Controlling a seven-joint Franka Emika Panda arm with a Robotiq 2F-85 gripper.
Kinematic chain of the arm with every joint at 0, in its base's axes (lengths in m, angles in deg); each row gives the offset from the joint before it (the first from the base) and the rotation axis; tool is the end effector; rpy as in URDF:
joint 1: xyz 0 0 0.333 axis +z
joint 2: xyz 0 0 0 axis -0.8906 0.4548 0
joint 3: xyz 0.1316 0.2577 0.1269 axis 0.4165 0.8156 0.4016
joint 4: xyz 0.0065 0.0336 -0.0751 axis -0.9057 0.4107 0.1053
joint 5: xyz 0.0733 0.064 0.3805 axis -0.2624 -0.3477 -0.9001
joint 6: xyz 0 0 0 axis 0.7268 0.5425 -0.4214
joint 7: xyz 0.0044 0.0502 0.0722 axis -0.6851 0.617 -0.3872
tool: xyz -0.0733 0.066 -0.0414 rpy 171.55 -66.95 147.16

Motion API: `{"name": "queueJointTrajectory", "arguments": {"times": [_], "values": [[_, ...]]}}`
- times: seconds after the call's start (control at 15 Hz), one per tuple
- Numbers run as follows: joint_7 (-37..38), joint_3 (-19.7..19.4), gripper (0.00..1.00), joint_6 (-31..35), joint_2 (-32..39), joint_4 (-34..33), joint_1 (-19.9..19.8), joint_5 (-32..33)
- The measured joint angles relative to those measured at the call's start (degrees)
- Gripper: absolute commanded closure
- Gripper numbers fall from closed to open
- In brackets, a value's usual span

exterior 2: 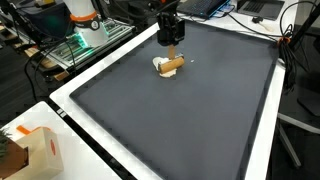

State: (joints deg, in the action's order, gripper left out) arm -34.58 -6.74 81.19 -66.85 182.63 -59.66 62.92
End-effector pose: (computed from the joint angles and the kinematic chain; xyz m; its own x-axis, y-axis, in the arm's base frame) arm 0.4923 0.0279 0.3161 0.3374 0.9388 0.0695 0.9186 -0.3445 0.1934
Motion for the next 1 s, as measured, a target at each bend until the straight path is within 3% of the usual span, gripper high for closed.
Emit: {"name": "queueJointTrajectory", "arguments": {"times": [0.4, 1.0], "values": [[-5.96, 0.05, 0.76, -4.51, 0.14, -1.50, -0.18, -3.74], [-6.79, 0.59, 0.76, -17.60, 0.84, -5.26, -0.17, -3.75]]}}
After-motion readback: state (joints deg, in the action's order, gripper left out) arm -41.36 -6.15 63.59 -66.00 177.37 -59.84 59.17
